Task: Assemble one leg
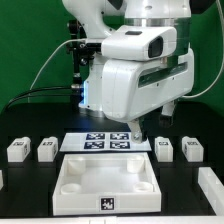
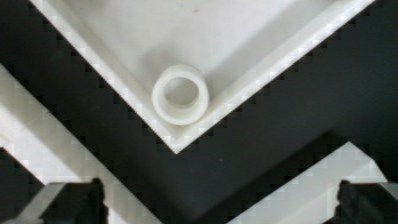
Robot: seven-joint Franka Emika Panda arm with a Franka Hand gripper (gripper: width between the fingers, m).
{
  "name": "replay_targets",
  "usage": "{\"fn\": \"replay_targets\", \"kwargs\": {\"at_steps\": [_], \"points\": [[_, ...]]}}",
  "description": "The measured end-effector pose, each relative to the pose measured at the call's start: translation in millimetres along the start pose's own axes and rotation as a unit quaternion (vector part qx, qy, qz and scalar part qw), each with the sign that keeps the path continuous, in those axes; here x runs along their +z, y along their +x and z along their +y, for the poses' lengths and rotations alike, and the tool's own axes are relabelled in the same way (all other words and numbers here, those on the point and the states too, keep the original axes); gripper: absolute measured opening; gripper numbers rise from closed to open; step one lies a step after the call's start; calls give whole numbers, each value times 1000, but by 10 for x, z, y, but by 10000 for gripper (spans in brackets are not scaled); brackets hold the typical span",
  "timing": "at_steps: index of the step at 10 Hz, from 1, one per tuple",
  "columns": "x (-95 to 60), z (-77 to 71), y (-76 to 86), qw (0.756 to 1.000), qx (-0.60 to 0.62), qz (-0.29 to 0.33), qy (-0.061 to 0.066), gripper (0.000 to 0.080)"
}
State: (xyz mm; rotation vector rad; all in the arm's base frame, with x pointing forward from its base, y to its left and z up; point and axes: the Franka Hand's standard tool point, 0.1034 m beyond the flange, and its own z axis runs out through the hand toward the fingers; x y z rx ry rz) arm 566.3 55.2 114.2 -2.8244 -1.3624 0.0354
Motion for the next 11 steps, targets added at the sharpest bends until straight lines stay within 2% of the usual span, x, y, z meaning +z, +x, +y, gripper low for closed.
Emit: {"fn": "replay_targets", "kwargs": {"at_steps": [4,5,6,7,9,11], "points": [[-6,-16,-3,1000,-12,1,-1,650],[-24,-124,-70,999,-39,0,-2,650],[-37,-291,-245,991,-133,-4,-1,650],[-21,-394,-424,979,-202,-4,-2,650],[58,-527,-893,942,-337,-4,-2,650],[60,-494,-869,922,-388,-8,-3,650]]}}
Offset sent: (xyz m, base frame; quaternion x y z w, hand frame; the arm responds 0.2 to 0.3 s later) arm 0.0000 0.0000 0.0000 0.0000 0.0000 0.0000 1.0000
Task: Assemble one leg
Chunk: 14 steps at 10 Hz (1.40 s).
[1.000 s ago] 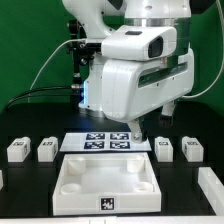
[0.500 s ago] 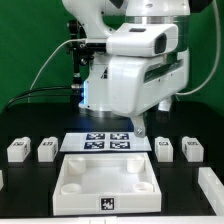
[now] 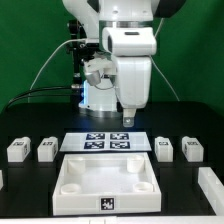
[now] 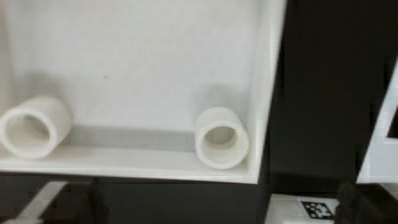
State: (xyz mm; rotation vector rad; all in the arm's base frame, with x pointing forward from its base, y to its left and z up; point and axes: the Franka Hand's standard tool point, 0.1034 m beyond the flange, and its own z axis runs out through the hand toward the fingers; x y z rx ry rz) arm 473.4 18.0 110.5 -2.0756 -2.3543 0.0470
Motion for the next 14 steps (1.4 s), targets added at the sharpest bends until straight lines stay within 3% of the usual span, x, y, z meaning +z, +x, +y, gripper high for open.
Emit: {"fn": "replay_targets", "kwargs": {"at_steps": [3,4,5,8,9,12,14], "points": [[56,-46,-39,1000,10,3,5,650],[245,-182,-116,999,24,8,21,650],[430,-302,-132,999,28,11,29,650],[903,-414,-236,999,42,22,18,650],[994,-424,-305,998,51,24,20,650],[1035,-445,-371,997,62,26,23,650],[1036,-447,-375,997,62,26,24,383]]}}
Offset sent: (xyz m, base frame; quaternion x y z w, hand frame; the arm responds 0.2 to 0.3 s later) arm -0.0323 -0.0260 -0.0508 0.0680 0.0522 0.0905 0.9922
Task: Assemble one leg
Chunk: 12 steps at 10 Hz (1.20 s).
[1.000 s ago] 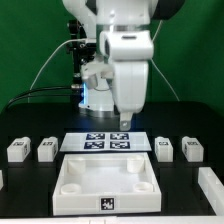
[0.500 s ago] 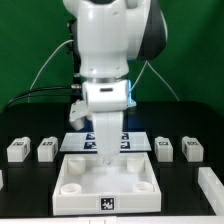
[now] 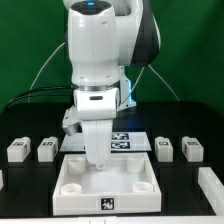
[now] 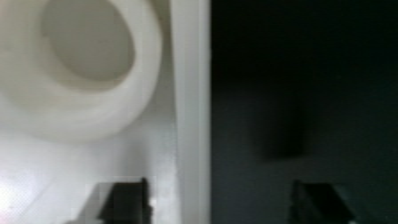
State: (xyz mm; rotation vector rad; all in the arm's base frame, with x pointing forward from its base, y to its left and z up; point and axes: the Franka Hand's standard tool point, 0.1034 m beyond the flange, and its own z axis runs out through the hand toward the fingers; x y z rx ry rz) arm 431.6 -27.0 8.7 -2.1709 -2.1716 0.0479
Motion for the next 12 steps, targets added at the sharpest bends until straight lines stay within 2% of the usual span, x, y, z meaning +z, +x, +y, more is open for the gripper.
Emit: {"fn": "replay_targets", "kwargs": {"at_steps": [1,2,3,5,10,12], "points": [[0,0,0,1000,0,0,0,247],[0,0,-1,1000,0,0,0,247],[-4,6,-3,1000,0,0,-1,75],[-18,31,-5,1000,1,0,-7,62],[-19,34,-6,1000,1,0,-8,62],[-15,107,-9,1000,-8,0,-15,62]]}}
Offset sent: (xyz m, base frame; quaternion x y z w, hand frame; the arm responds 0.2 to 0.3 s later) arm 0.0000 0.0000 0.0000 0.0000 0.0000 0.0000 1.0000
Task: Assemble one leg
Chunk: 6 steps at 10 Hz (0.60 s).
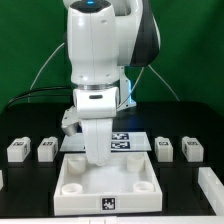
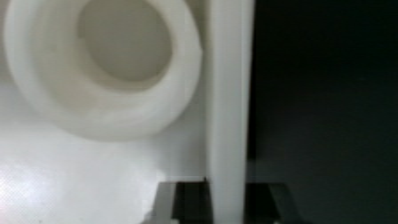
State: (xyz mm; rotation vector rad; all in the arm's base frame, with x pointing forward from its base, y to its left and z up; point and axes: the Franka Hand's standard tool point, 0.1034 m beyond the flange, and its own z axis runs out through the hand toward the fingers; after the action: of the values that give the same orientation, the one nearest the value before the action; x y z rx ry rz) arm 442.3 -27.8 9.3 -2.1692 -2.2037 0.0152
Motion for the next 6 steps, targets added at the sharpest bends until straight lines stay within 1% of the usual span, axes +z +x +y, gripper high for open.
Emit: {"fn": "replay_targets", "kwargs": {"at_steps": [1,3,4,5,6], "points": [[-5,92,30,1000,-2,1,-6,62],[-11,322,154,1000,4,6,-17,62],[-12,439,222,1000,6,9,-22,62],[-13,522,266,1000,11,11,-24,62],[-12,526,303,1000,22,11,-11,62]]}}
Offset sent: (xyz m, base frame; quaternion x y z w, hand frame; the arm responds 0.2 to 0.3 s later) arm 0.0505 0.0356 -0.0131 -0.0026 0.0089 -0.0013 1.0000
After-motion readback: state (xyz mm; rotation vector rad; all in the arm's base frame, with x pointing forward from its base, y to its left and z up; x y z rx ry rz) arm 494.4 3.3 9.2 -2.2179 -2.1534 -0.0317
